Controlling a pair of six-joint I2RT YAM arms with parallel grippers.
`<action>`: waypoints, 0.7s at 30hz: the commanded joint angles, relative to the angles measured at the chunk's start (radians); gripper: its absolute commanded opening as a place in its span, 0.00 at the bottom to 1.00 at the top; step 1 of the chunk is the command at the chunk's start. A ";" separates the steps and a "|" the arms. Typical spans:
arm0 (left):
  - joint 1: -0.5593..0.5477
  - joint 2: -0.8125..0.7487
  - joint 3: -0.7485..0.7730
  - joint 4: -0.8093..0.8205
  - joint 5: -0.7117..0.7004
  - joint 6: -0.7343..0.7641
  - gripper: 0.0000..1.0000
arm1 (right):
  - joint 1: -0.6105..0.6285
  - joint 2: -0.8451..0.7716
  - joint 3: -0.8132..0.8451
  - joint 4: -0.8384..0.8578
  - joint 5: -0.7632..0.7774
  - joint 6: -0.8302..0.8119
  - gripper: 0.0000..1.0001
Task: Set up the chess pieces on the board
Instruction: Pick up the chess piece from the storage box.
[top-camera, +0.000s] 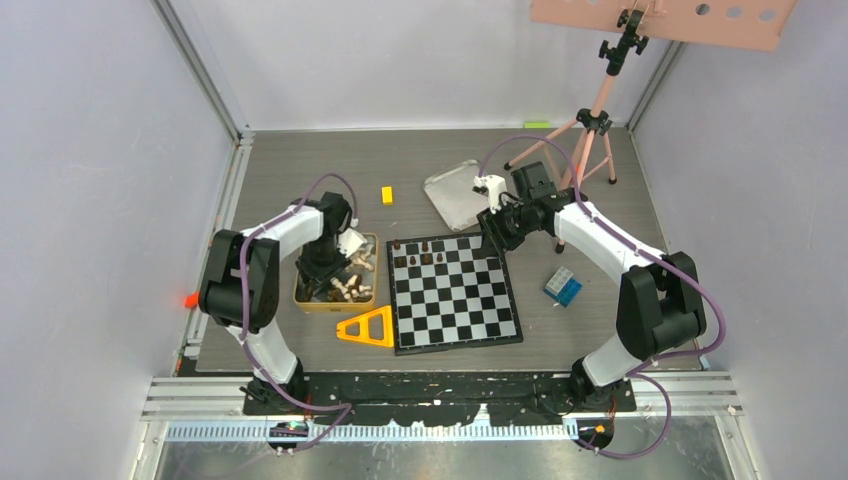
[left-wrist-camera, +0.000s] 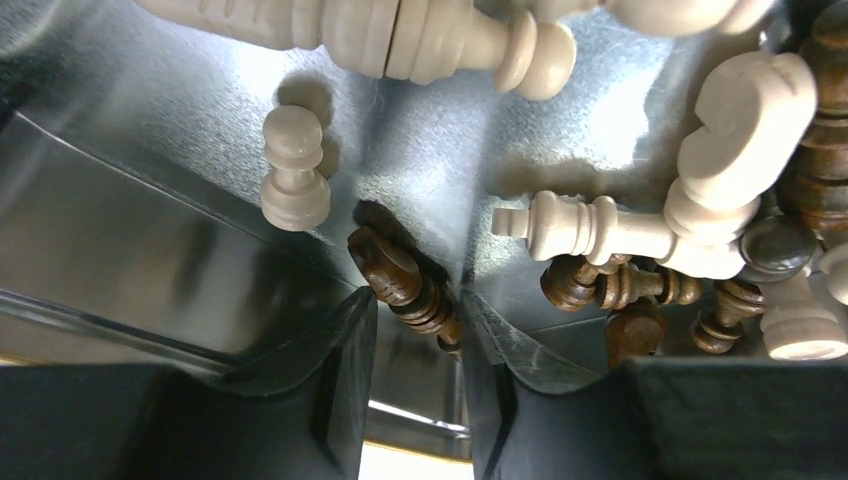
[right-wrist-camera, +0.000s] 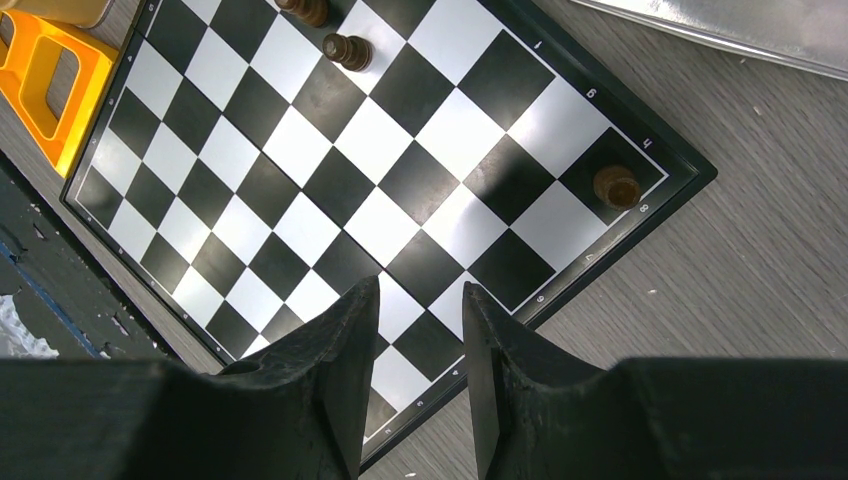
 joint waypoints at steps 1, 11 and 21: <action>0.014 -0.018 -0.006 0.022 0.005 -0.012 0.34 | -0.002 -0.002 0.010 0.004 -0.016 -0.011 0.42; 0.035 -0.230 0.063 0.009 0.184 0.029 0.20 | -0.002 -0.032 0.112 -0.088 -0.048 -0.022 0.42; 0.042 -0.418 0.125 -0.047 0.620 0.062 0.19 | 0.049 -0.004 0.319 -0.181 -0.328 0.020 0.44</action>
